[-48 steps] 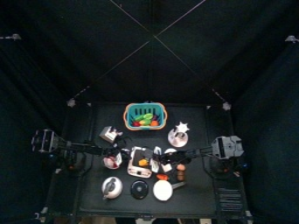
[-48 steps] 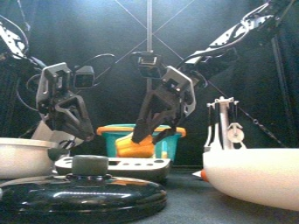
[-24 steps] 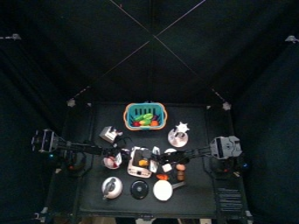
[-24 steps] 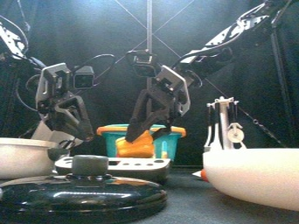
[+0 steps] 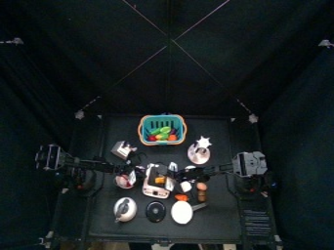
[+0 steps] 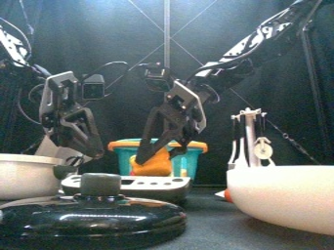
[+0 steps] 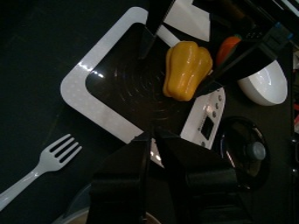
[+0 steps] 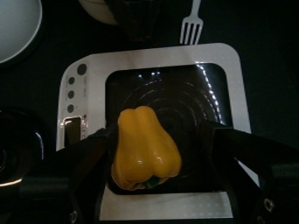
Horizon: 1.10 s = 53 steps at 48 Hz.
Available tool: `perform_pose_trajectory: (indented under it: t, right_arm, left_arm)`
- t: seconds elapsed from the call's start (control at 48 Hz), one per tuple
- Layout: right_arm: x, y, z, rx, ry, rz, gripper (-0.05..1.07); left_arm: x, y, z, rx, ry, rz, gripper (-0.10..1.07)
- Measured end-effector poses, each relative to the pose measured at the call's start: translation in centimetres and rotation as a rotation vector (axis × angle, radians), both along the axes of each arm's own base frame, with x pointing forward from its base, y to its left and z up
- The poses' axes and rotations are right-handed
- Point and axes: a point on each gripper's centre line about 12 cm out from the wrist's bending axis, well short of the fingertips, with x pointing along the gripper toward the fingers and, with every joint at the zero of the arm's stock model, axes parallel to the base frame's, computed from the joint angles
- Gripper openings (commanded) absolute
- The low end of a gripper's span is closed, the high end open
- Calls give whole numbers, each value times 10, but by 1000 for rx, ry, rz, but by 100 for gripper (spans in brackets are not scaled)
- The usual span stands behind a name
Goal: Reorient squash on stove
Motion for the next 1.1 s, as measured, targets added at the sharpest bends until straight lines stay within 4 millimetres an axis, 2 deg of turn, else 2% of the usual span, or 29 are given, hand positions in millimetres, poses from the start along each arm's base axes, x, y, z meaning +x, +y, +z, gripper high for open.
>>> perform_pose_trajectory:
  t: [0.292,1.021,1.104]
  right_arm:
    - [5,-18,1,-5,-1,-45,101]
    - [13,-19,9,-10,-27,-42,101]
    - [13,-19,16,-12,-41,-42,101]
  left_arm:
    - [-1,1,1,1,-4,3,58]
    - [-6,2,3,1,-12,9,58]
    - [-6,2,3,2,-12,8,58]
